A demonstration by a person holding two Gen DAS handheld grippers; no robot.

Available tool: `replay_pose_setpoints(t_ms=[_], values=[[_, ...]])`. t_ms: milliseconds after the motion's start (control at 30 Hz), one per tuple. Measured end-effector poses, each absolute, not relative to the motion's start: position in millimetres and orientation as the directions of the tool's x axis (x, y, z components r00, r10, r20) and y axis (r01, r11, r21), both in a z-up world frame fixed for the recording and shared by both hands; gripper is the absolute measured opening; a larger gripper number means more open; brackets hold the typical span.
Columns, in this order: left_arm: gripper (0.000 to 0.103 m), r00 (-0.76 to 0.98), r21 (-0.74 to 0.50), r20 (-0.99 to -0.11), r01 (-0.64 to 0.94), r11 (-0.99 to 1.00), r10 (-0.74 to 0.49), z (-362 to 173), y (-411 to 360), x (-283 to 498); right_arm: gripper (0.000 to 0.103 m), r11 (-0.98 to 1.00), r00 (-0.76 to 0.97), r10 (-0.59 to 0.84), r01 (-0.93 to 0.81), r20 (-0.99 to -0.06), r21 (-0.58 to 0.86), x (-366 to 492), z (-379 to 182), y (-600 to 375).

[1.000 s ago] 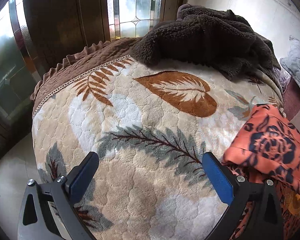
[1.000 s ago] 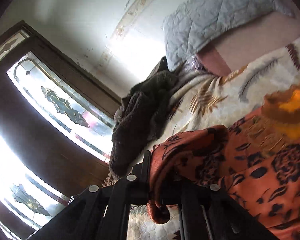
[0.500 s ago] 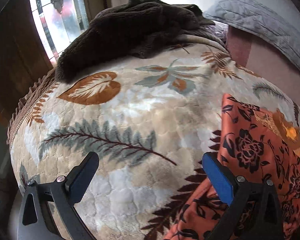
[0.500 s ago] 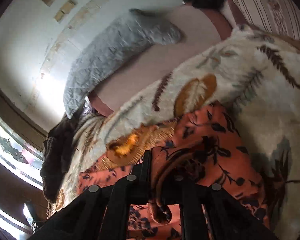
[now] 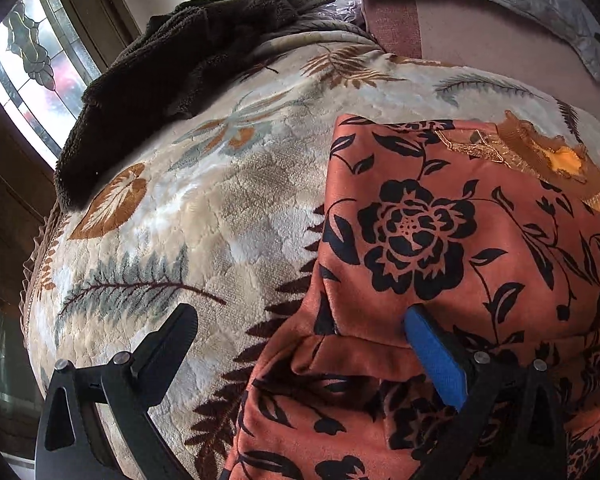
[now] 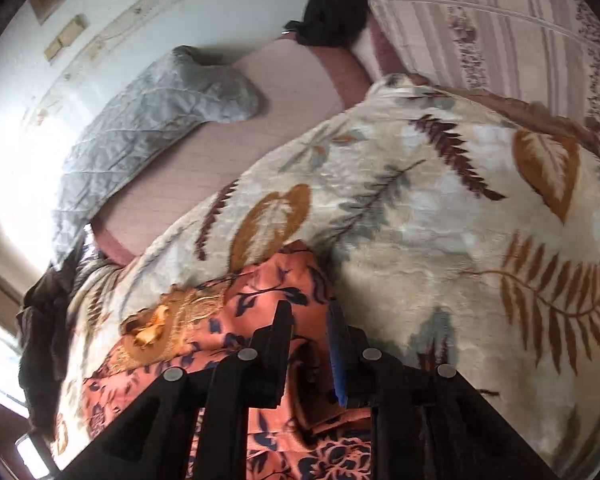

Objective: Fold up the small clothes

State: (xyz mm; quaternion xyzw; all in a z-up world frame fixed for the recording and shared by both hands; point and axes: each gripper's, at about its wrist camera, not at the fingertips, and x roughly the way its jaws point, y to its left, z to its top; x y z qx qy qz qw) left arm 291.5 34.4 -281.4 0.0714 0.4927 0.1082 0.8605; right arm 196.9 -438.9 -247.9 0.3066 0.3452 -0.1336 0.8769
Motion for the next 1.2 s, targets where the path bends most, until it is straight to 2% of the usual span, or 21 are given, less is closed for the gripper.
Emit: replay_pose_setpoints(t_ms=[67, 167, 200, 233, 300, 367, 433, 533, 600, 667, 800, 900, 1000, 1067, 1133, 1200], values=[[0.103, 0.494, 0.214, -0.834, -0.118, 0.97, 0.244, -279.5, 33.8, 291.2, 0.021, 0.781, 0.733, 0.145, 0.328, -0.665, 0.532, 211.2, -253.1, -433.6], [0.103, 0.552, 0.17, -0.808, -0.115, 0.979, 0.205, -266.6, 30.7, 286.6, 0.021, 0.766, 0.734, 0.292, 0.205, -0.614, 0.609, 224.4, -260.3, -415.3], [0.103, 0.572, 0.172, -0.796, -0.104, 0.98, 0.201, -263.2, 27.5, 285.4, 0.021, 0.766, 0.709, 0.337, 0.176, -0.62, 0.619, 232.4, -266.2, -407.8], [0.103, 0.583, 0.183, -0.788, -0.09, 0.979, 0.201, -262.1, 23.5, 286.1, 0.021, 0.782, 0.653, 0.361, 0.177, -0.666, 0.597, 240.5, -276.1, -397.5], [0.103, 0.567, 0.206, -0.798, -0.062, 0.977, 0.204, -268.0, 17.1, 289.5, 0.021, 0.831, 0.53, 0.31, 0.252, -0.789, 0.495, 251.5, -302.3, -385.8], [0.103, 0.51, 0.197, -0.84, -0.028, 0.98, 0.183, -281.2, 13.8, 294.8, 0.021, 0.836, 0.453, 0.318, 0.28, -0.833, 0.471, 254.6, -320.4, -382.8], [0.103, 0.491, 0.19, -0.853, -0.019, 0.982, 0.175, -287.1, 12.3, 296.5, 0.021, 0.809, 0.505, 0.323, 0.291, -0.8, 0.51, 250.3, -309.0, -392.0], [0.103, 0.538, 0.186, -0.828, 0.0, 0.982, 0.157, -278.4, 5.2, 293.3, 0.021, 0.805, 0.626, 0.279, 0.261, -0.728, 0.533, 243.0, -283.5, -402.7], [0.103, 0.542, 0.187, -0.829, 0.039, 0.982, 0.137, -279.3, -4.7, 292.0, 0.021, 0.803, 0.606, 0.285, 0.272, -0.742, 0.53, 251.6, -288.7, -405.7], [0.103, 0.519, 0.218, -0.842, 0.071, 0.973, 0.151, -288.8, -15.0, 293.7, 0.021, 0.822, 0.533, 0.264, 0.312, -0.804, 0.477, 265.7, -311.8, -402.5], [0.103, 0.515, 0.21, -0.844, 0.064, 0.976, 0.148, -288.1, -14.3, 293.4, 0.023, 0.817, 0.572, 0.256, 0.302, -0.779, 0.491, 271.5, -310.9, -404.2], [0.103, 0.517, 0.17, -0.847, 0.047, 0.984, 0.122, -283.9, -8.6, 293.7, 0.023, 0.789, 0.64, 0.346, 0.196, -0.686, 0.582, 263.5, -293.3, -392.6], [0.103, 0.541, 0.147, -0.835, 0.043, 0.988, 0.101, -276.6, -8.3, 290.1, 0.023, 0.787, 0.594, 0.461, 0.069, -0.659, 0.613, 262.9, -284.1, -357.2], [0.103, 0.533, 0.158, -0.839, 0.043, 0.987, 0.111, -278.4, -9.6, 290.2, 0.023, 0.823, 0.538, 0.47, 0.021, -0.7, 0.568, 267.3, -287.5, -329.6], [0.103, 0.496, 0.192, -0.857, 0.059, 0.98, 0.139, -288.9, -12.0, 292.1, 0.023, 0.861, 0.404, 0.465, -0.002, -0.787, 0.508, 277.3, -308.7, -303.1], [0.103, 0.499, 0.209, -0.855, 0.079, 0.975, 0.143, -291.6, -13.1, 292.1, 0.024, 0.883, 0.39, 0.446, -0.046, -0.806, 0.466, 269.4, -316.2, -292.7]])
